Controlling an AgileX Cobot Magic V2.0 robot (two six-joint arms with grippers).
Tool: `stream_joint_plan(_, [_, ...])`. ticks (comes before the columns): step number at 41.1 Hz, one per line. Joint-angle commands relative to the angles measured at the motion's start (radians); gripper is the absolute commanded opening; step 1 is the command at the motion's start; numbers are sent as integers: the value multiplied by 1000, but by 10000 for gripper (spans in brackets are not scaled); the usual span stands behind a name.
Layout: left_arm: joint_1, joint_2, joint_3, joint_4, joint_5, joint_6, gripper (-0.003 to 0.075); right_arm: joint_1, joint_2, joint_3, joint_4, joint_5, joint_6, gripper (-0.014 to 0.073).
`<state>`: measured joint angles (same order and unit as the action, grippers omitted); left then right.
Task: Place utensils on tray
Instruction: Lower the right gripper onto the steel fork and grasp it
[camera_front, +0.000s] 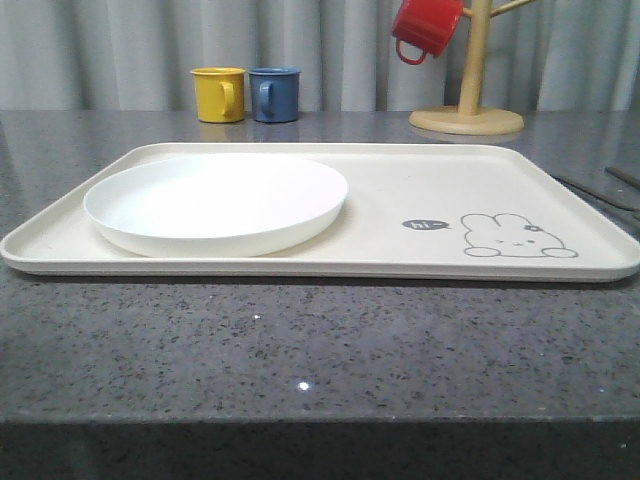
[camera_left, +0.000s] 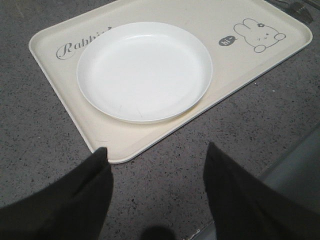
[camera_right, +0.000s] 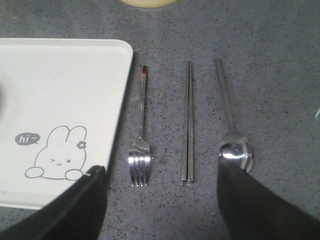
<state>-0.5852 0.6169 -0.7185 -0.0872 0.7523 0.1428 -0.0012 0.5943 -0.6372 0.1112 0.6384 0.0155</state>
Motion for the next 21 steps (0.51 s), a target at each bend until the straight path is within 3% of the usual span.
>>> stream_joint_plan(1, [-7,-3,-25,-5,-82,-10,400,-2,30,-47,13,-26,-41,486])
stream_joint_plan(12, [-7,-3,-25,-5,-86,-10,400,61,283,-261,19,262,-72,429])
stream_joint_plan(21, [-7,-3,-25,-5,-86,-10,400,81,526,-424,15,373,-72,421])
